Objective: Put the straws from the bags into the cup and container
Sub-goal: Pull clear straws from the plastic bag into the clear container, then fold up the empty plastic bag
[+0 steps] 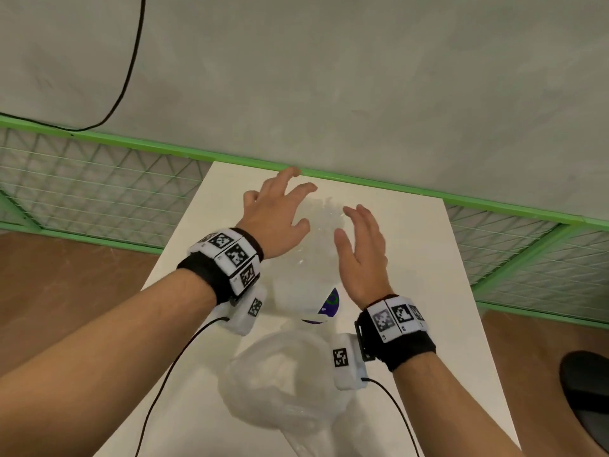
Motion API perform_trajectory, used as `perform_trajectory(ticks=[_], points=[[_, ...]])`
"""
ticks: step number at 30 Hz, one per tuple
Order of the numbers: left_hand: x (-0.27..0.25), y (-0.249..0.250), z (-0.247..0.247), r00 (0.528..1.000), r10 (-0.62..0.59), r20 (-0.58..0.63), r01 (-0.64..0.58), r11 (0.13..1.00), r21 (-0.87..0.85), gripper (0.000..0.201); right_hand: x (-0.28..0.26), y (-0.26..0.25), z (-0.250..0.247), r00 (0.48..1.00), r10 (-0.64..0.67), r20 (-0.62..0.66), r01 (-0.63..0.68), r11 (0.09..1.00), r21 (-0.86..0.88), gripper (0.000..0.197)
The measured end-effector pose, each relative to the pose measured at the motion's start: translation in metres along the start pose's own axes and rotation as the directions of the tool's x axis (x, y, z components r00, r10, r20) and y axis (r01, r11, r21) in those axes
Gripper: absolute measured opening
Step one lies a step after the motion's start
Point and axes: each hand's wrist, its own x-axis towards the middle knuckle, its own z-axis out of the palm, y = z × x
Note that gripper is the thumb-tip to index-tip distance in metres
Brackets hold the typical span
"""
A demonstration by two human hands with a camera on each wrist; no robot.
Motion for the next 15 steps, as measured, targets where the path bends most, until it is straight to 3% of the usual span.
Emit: perform_trajectory(ticks=[2, 4, 6, 9, 12, 13, 15], points=[[-0.034, 0.004, -0.008, 0.994, 0.027, -0.110, -0.036, 0.996, -0.081, 0.032, -0.016, 0.007, -0.017, 0.994, 0.001, -0.110, 0.007, 0.997, 0.080, 0.026], [-0.074, 0.002, -0.006, 0.989, 0.044, -0.143, -0.063, 0.989, -0.136, 0.016, -0.038, 0.017, -0.033, 0.997, 0.076, 0.008, -0.076, 0.992, 0.101, 0.020], [-0.118, -0.004, 0.005, 0.997, 0.047, -0.058, -0.056, 0.984, -0.170, 0.015, -0.064, 0.028, -0.042, 0.957, 0.167, 0.236, -0.181, 0.983, 0.038, 0.018], [-0.174, -0.018, 0.042, 0.993, 0.012, 0.119, -0.001, 0.996, -0.091, 0.033, -0.101, 0.047, -0.042, 0.845, 0.271, 0.461, -0.205, 0.961, -0.188, 0.027], [-0.195, -0.032, 0.080, 0.932, -0.150, 0.331, 0.164, 0.986, -0.014, 0.056, -0.124, 0.056, -0.028, 0.708, 0.365, 0.605, -0.251, 0.930, -0.267, 0.031], [-0.196, -0.036, 0.086, 0.898, -0.201, 0.392, 0.230, 0.973, -0.029, 0.054, -0.127, 0.056, -0.023, 0.717, 0.366, 0.593, -0.268, 0.930, -0.251, 0.027], [-0.192, -0.043, 0.090, 0.895, -0.232, 0.380, 0.290, 0.952, -0.102, 0.041, -0.130, 0.054, -0.018, 0.810, 0.334, 0.482, -0.236, 0.938, -0.252, 0.026]])
